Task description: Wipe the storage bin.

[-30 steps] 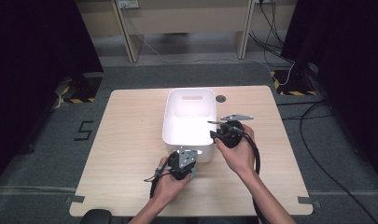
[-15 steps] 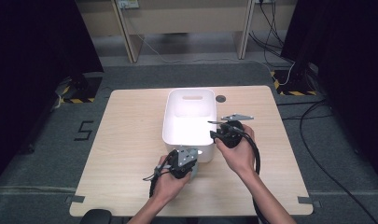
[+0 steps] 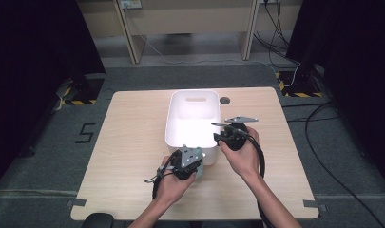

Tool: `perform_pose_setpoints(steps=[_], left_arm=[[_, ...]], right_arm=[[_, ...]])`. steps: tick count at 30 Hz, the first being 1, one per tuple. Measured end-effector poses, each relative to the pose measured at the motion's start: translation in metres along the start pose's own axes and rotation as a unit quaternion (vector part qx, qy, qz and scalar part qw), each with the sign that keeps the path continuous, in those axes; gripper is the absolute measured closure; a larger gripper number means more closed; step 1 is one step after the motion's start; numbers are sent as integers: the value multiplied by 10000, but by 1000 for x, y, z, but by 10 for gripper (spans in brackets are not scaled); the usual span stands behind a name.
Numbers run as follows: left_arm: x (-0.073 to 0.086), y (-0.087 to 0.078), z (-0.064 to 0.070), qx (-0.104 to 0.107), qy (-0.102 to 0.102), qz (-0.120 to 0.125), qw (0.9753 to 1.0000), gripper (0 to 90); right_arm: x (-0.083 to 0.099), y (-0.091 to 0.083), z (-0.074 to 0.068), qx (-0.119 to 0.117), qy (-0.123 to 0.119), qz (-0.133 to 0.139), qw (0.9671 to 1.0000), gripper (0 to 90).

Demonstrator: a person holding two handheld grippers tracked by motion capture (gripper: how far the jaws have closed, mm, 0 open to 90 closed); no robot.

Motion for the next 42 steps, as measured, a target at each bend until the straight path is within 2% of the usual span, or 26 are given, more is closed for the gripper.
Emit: perform_pose_setpoints(steps=[12,32,42], left_arm=[[-12,-7,2,20,35,112,9999,808],[-3,5,6,29,89,-86,9999,808],[5,12,11,29,189,-220,9996,808]], right_arm=[[0,0,0,-5,-9,-7,10000,697],[0,0,0,0,-11,-9,10000,698],[0,0,0,-2,-21,-5,10000,700]])
Point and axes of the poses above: each handheld gripper's, and its own axes: y roughly forward along the jaws, x roughly out of its underside, z roughly to its right, the point moved 8 cm from there along y, roughly forward along the jaws, and after that the axes turned 12 degrees about -x, right-handed, at the moved point
